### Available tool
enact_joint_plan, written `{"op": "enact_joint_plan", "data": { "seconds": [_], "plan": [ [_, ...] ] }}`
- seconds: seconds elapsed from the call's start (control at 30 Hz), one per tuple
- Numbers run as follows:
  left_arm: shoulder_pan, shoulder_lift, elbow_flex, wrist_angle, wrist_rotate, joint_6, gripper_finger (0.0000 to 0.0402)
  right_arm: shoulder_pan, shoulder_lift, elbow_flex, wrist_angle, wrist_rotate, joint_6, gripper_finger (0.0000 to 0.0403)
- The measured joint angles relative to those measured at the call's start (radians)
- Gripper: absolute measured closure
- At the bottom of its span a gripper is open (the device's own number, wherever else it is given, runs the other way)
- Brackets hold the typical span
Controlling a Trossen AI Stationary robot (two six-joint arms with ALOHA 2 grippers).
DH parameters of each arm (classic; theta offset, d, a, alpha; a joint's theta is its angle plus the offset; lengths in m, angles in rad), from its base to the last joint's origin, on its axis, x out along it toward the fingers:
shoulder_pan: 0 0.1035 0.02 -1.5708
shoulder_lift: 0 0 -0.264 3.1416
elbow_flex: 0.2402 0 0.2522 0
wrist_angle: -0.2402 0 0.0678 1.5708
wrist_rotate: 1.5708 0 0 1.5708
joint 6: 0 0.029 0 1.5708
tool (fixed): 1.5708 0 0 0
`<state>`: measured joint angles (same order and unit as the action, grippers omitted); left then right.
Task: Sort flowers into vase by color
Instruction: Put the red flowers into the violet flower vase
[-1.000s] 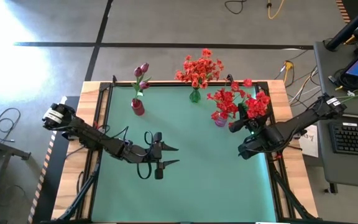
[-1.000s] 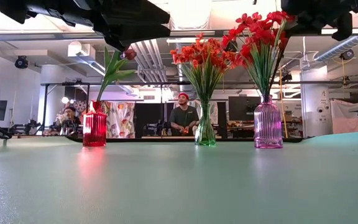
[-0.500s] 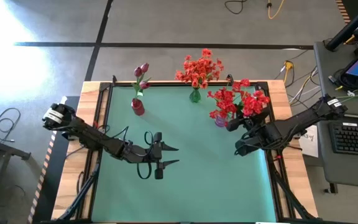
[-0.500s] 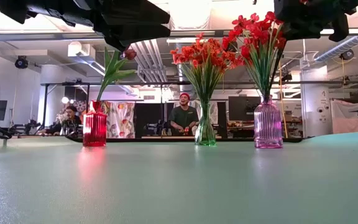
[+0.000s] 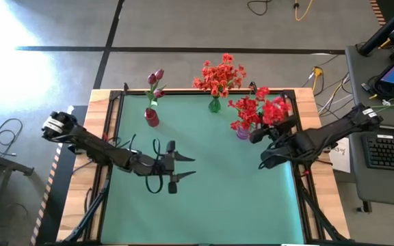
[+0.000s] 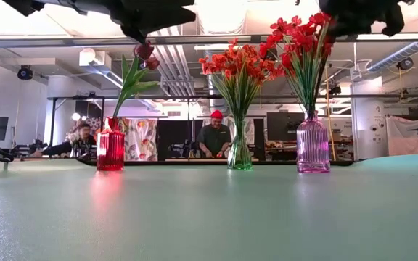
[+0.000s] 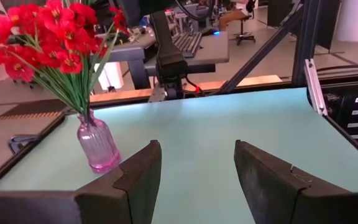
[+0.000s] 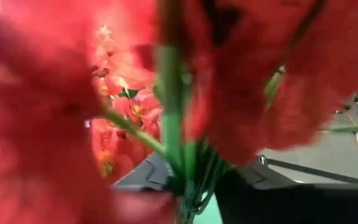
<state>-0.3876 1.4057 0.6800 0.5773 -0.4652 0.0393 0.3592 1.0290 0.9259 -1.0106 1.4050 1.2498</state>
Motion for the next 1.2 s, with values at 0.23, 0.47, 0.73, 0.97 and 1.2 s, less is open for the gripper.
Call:
{"op": "enact_joint_plan", "data": {
  "seconds": [0.23,0.47,0.73,0.97,1.2],
  "plan": [
    [0.006,-0.008,0.0,-0.002,0.0,0.008,0.0212,-0.015,0.005,0.014,0.0,-0.029,-0.041,0.0385],
    [0.01,-0.006,0.0,-0.005,0.0,0.006,0.0212,-0.055,0.034,0.009,0.002,-0.045,-0.026,0.0385],
    [0.012,-0.006,0.0,-0.011,0.0,0.004,0.0212,-0.06,0.051,0.008,0.003,-0.048,-0.009,0.0385],
    [0.012,-0.005,-0.001,-0.011,0.0,0.004,0.0212,-0.072,0.071,0.008,0.004,-0.053,-0.011,0.0385],
    [0.012,-0.005,-0.001,-0.01,0.0,0.004,0.0212,-0.072,0.101,0.008,0.004,-0.052,0.005,0.0385]
  ]
}}
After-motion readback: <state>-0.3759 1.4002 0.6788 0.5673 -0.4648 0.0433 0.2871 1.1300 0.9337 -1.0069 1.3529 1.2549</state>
